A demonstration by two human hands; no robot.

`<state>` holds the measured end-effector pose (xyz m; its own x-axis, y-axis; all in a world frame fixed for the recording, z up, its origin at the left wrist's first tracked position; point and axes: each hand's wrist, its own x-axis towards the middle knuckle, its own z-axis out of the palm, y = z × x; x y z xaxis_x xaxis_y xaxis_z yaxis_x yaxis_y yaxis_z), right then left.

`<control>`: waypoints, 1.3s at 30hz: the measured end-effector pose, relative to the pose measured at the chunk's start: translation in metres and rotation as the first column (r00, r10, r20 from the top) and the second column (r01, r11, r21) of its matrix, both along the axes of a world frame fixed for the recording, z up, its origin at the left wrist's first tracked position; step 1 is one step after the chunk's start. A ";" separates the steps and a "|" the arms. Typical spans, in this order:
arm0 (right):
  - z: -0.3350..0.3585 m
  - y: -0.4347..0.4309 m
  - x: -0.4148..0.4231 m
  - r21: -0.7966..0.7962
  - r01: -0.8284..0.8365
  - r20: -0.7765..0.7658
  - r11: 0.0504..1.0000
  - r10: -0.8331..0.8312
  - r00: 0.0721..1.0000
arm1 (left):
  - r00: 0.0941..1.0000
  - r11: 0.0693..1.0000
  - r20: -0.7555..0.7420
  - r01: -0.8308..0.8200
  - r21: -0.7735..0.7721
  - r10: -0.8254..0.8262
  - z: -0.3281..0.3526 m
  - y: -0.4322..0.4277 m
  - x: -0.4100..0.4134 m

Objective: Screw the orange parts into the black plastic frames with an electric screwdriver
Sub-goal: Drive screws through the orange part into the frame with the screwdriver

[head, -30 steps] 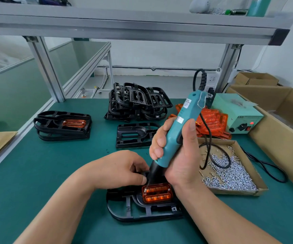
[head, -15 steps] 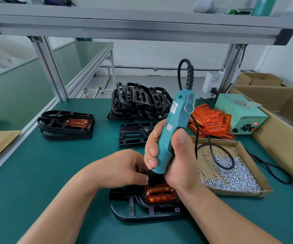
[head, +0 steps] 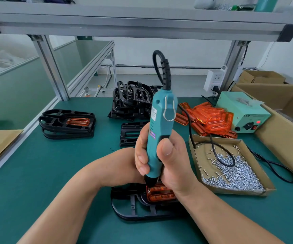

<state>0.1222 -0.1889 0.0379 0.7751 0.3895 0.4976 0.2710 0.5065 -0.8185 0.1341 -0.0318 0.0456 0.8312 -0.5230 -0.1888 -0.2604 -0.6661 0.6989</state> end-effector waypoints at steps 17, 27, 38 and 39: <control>-0.004 0.002 0.002 -0.023 0.021 -0.023 0.999 -0.022 0.999 | 1.000 1.000 -0.007 0.024 0.018 -0.024 0.002 -0.001 0.001; -0.003 0.004 0.002 -0.011 -0.020 -0.029 1.000 0.020 0.999 | 1.000 0.998 -0.003 0.000 0.055 0.000 0.006 -0.002 -0.001; -0.001 0.001 -0.004 -0.037 0.143 0.015 0.989 -0.143 0.990 | 0.991 0.992 0.126 -0.049 0.116 0.034 0.000 -0.006 -0.004; -0.001 0.000 -0.004 -0.040 0.141 0.017 0.989 -0.140 0.990 | 0.989 0.991 0.142 -0.054 0.122 0.036 -0.001 -0.007 -0.005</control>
